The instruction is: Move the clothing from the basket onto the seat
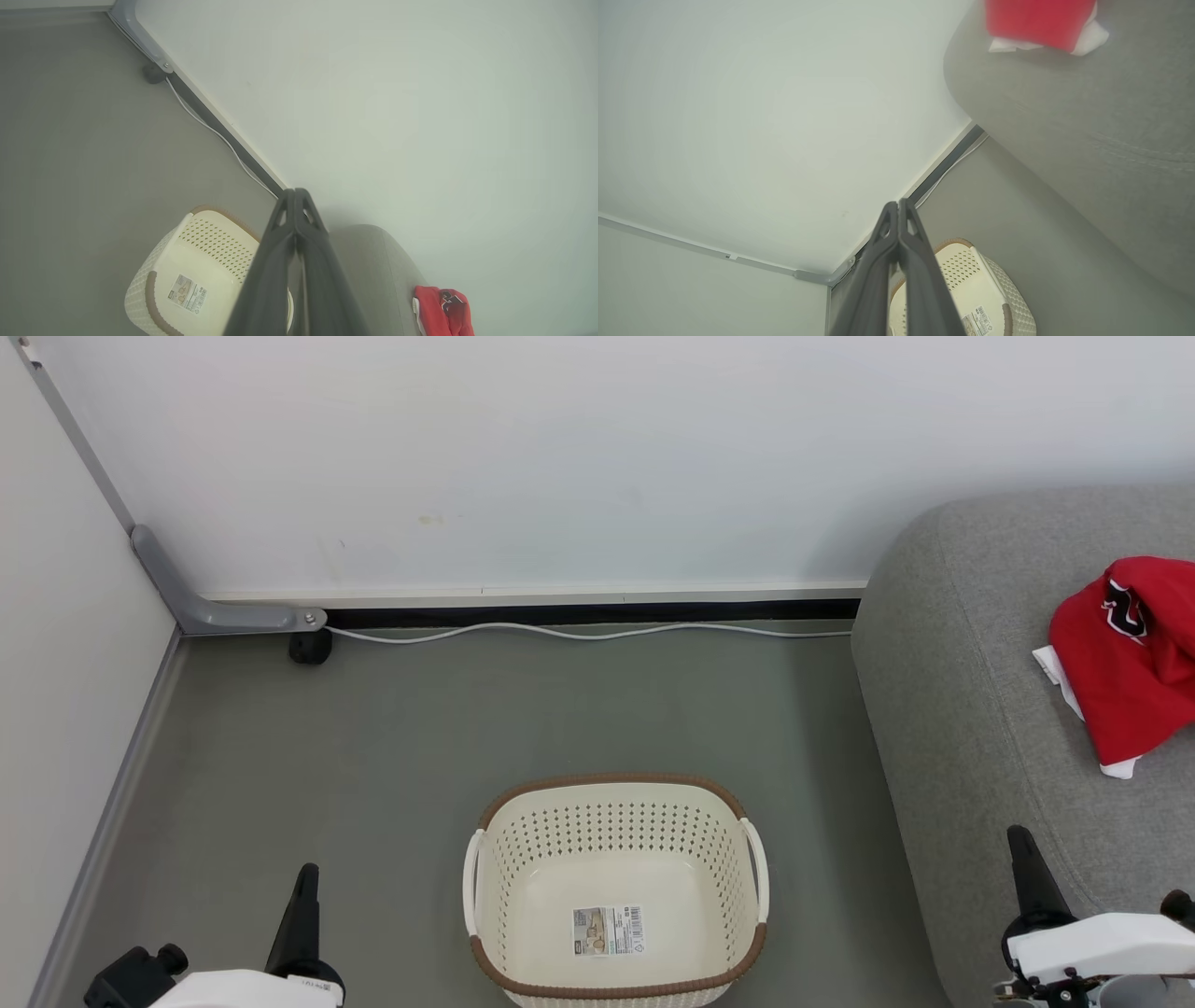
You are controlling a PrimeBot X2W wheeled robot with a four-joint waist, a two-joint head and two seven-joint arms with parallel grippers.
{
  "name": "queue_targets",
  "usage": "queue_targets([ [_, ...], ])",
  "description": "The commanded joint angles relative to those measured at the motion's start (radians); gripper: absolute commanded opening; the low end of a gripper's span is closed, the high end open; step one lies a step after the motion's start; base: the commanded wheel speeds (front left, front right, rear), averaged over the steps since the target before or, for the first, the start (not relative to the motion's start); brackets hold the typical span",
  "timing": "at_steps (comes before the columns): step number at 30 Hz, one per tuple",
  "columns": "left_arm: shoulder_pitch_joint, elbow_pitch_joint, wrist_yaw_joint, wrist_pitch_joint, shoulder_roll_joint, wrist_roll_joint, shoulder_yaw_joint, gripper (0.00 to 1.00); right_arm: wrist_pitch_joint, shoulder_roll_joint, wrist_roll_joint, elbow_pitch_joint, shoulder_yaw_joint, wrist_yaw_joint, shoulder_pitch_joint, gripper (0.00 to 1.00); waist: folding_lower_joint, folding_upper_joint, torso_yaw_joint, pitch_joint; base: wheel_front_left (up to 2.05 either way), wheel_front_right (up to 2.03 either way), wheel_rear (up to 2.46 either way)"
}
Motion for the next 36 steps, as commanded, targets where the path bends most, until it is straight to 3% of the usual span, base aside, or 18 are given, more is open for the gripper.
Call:
queue_targets([
  [1, -0.055, -0.032, -0.001, 0.003, 0.016, -0.024, 0.024, 0.00, 0.010, -0.008, 0.023, -0.035, 0.007, 0.003, -0.034, 0.00, 0.0000, -0.0001, 0.000, 0.000, 0.00, 0.00, 0.00],
  [36, -0.099, -0.068, -0.001, 0.109, 0.021, -0.415, 0.063, 0.00, 0.113, 0.002, 0.432, -0.093, -0.038, 0.004, -0.035, 0.00, 0.0000, -0.0001, 0.000, -0.001, 0.00, 0.00, 0.00],
])
